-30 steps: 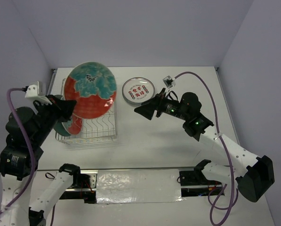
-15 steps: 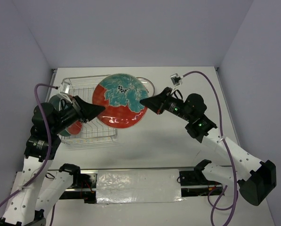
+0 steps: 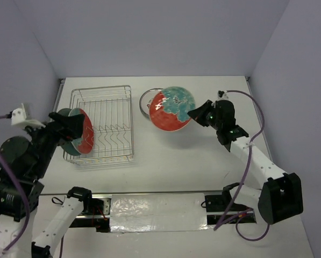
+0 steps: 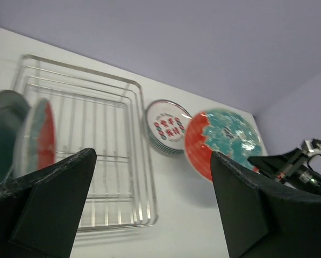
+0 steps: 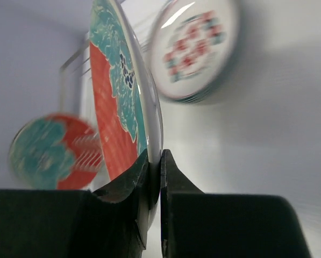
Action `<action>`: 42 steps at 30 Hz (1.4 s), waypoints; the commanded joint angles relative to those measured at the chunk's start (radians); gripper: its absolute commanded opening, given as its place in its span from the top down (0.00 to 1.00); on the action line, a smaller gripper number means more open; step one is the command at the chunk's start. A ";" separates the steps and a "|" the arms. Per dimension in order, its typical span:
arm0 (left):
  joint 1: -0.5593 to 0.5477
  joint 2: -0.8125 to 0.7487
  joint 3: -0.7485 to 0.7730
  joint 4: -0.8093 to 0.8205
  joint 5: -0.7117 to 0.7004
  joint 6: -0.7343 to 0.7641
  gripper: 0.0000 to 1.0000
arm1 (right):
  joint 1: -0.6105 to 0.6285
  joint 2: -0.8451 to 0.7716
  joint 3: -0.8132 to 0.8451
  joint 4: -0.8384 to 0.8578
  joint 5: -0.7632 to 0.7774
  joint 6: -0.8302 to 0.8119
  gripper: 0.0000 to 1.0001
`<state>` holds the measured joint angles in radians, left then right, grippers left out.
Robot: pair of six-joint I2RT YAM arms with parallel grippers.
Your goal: Unload the plates from the dish rack
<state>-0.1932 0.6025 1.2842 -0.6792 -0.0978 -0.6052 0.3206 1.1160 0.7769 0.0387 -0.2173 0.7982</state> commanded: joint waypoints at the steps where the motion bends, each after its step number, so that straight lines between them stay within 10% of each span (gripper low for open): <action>1: 0.000 -0.070 0.040 -0.086 -0.203 0.119 0.00 | -0.077 -0.005 0.010 0.142 0.058 0.087 1.00; 29: 0.000 -0.007 -0.054 -0.234 -0.259 0.194 0.00 | -0.186 0.105 -0.464 0.386 -0.304 0.068 0.99; 42: 0.000 0.049 -0.092 -0.230 -0.376 0.177 0.00 | -0.178 -0.102 -0.444 -0.040 -0.035 -0.135 0.16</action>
<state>-0.1932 0.6270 1.1774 -0.9405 -0.4309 -0.4244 0.1352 1.0500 0.2588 0.1135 -0.3634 0.7605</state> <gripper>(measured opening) 0.995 0.807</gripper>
